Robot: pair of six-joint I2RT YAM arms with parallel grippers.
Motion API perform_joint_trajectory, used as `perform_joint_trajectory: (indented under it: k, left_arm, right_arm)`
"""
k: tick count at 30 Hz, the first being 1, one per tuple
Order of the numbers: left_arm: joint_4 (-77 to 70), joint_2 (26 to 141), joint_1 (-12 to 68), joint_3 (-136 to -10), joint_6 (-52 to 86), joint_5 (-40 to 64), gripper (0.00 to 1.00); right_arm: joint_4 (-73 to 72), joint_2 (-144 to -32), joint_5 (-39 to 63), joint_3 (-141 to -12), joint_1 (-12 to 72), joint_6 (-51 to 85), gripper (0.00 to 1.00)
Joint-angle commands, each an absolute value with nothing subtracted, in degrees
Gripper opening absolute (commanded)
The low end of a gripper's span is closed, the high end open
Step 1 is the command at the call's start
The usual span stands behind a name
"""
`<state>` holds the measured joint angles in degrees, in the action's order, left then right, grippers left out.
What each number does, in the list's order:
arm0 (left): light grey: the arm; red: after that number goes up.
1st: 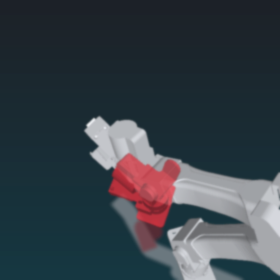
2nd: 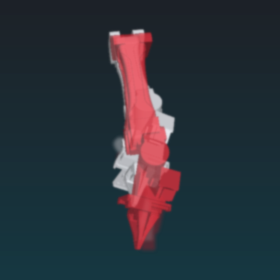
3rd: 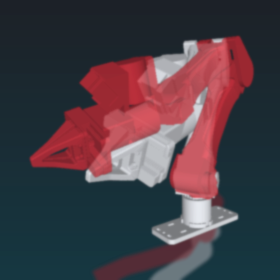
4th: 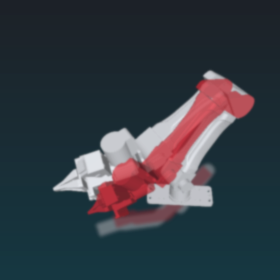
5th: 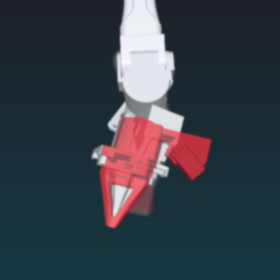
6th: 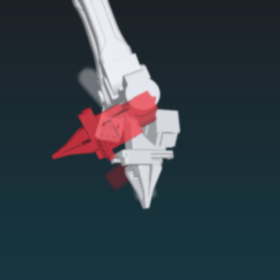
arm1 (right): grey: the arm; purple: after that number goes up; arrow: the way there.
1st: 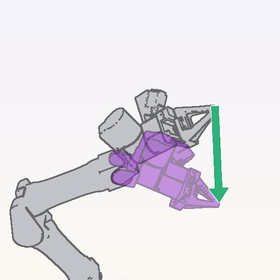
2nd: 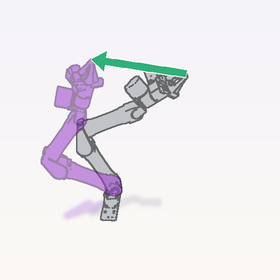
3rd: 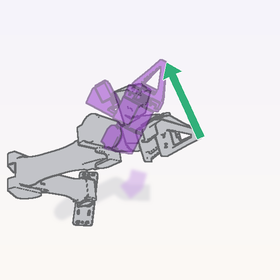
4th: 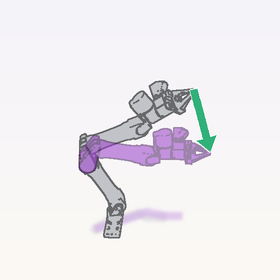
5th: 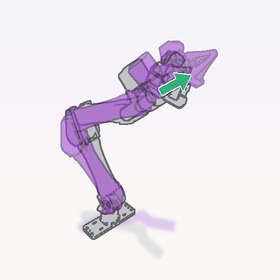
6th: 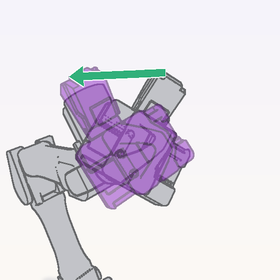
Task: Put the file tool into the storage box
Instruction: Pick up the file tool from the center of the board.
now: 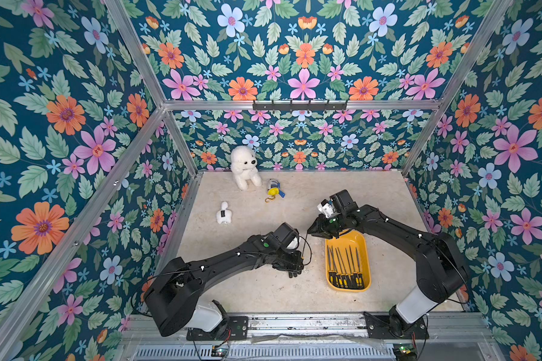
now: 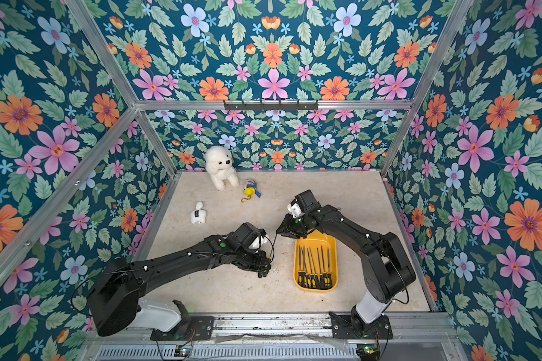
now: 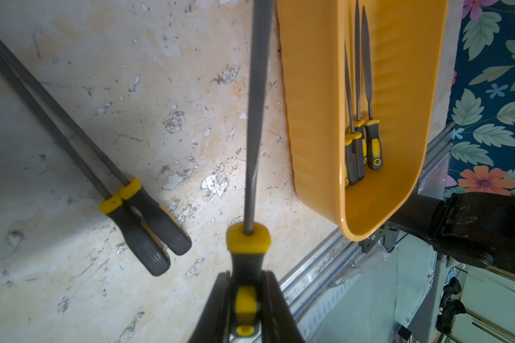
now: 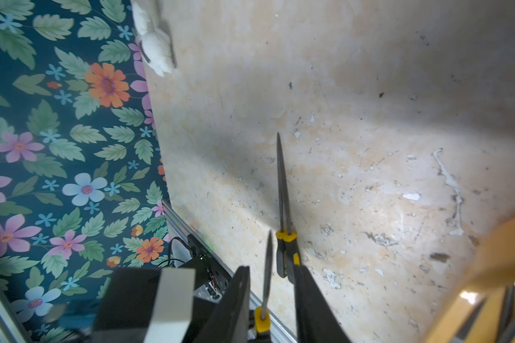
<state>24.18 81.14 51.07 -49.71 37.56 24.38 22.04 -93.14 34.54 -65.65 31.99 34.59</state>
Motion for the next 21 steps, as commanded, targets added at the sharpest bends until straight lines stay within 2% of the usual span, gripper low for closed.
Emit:
perform_joint_trajectory:
  k: [1,15,17,21]
  left_arm:
    - [23.83,80.88,51.06,-49.57,37.48,24.95,0.05]
    - [23.91,81.10,51.11,-49.57,37.00,25.58,0.05]
    - [24.02,81.15,51.15,-49.61,36.87,25.58,0.05]
    - [24.41,81.46,51.08,-50.00,36.74,25.75,0.05]
  right_arm:
    - [20.24,-92.99,35.41,-65.13,32.12,35.59,0.31]
    - [22.29,-100.79,34.40,-68.98,34.10,34.73,0.30]
    - [24.59,-102.04,33.11,-70.14,34.18,34.05,0.25]
    - [28.03,-102.46,31.35,-70.99,34.14,32.36,0.03]
